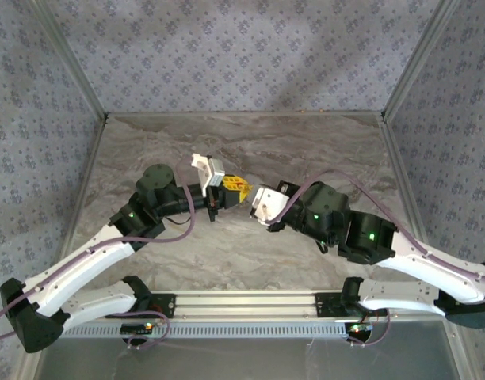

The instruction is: Remove the keys from the keyring

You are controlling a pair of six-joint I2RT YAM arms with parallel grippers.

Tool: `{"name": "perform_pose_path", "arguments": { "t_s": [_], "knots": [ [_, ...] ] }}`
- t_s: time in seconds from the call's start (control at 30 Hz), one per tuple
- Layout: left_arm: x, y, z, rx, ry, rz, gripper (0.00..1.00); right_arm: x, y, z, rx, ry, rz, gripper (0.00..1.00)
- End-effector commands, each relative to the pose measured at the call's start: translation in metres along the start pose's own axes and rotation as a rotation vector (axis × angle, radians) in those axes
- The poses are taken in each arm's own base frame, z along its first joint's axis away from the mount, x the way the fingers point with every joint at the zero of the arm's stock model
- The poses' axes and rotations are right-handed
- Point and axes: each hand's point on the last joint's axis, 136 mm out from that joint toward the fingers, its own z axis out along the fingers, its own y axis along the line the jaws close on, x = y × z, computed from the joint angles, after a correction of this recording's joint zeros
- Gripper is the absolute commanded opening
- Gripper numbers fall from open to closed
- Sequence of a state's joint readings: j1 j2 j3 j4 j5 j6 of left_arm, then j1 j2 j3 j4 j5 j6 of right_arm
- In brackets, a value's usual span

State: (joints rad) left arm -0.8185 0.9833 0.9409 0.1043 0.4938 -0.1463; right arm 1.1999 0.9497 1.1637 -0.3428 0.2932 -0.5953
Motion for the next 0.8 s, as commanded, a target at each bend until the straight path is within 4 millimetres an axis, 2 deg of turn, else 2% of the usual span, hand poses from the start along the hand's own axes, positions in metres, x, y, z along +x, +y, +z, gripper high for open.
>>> {"name": "perform_pose_path", "arguments": {
  "t_s": [0.0,0.47,0.57,0.63,0.7,0.77],
  "knots": [
    [-0.011,0.025,-0.006,-0.134,-0.040,0.005,0.00,-0.011,0.010,-0.009,-0.033,-0.054,-0.095,0.00],
    [-0.011,0.023,-0.004,-0.118,-0.011,-0.001,0.00,-0.010,0.047,0.002,-0.108,0.009,-0.292,0.00],
    [-0.011,0.020,-0.004,-0.106,-0.007,0.006,0.00,-0.026,0.032,-0.006,-0.087,-0.030,-0.214,0.00],
    [-0.009,0.019,-0.004,-0.101,0.000,0.008,0.00,-0.031,0.013,-0.008,-0.051,-0.035,-0.128,0.00],
    [-0.004,0.017,-0.004,-0.085,0.011,0.019,0.01,-0.034,0.007,-0.011,-0.069,-0.023,-0.078,0.00],
    [0.001,0.016,-0.005,-0.082,0.006,0.021,0.13,-0.031,-0.002,-0.009,-0.072,0.022,-0.017,0.00]
  ]
}}
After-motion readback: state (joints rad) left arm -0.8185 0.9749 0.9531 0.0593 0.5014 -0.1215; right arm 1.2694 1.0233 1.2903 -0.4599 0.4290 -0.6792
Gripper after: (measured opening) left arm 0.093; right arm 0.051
